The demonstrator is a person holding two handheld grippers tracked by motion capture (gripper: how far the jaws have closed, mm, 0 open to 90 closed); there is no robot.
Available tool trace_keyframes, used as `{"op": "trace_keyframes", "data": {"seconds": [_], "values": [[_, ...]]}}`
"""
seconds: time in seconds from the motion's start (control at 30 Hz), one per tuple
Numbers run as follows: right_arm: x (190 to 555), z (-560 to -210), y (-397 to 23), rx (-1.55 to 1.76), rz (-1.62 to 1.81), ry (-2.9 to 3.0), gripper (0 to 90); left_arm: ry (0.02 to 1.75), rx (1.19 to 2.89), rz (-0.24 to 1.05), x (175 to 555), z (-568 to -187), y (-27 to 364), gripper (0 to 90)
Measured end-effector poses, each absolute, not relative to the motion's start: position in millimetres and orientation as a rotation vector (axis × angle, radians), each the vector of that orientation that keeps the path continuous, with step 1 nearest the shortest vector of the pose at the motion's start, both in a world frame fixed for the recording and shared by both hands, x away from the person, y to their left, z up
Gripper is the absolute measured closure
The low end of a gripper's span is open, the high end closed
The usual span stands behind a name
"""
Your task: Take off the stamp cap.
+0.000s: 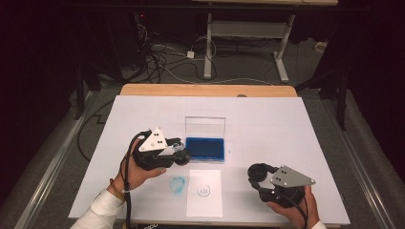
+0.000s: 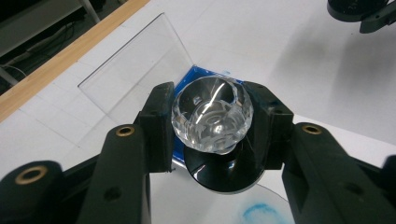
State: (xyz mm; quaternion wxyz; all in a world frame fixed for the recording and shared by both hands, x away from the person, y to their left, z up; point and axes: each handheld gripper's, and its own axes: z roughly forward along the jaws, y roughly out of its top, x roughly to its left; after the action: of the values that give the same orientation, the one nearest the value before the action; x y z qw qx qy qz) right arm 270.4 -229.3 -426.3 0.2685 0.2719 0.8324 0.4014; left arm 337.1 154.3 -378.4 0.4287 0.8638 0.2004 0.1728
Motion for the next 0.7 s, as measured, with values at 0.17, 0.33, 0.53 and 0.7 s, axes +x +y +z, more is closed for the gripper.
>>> {"op": "trace_keyframes", "data": {"seconds": [0.17,0.33,0.53,0.7], "values": [[272,-427,-228,0.728,1.086,2.25,38.9,0.501,2.163,0.436,340,-379,151,54.8],[273,-427,-227,0.725,1.094,2.25,38.9,0.499,2.176,0.437,342,-380,148,54.8],[274,-427,-226,0.723,1.103,2.252,38.9,0.509,2.181,0.439,346,-381,147,54.7],[274,-426,-226,0.717,1.108,2.249,39.0,0.509,2.197,0.432,348,-383,144,54.8]]}}
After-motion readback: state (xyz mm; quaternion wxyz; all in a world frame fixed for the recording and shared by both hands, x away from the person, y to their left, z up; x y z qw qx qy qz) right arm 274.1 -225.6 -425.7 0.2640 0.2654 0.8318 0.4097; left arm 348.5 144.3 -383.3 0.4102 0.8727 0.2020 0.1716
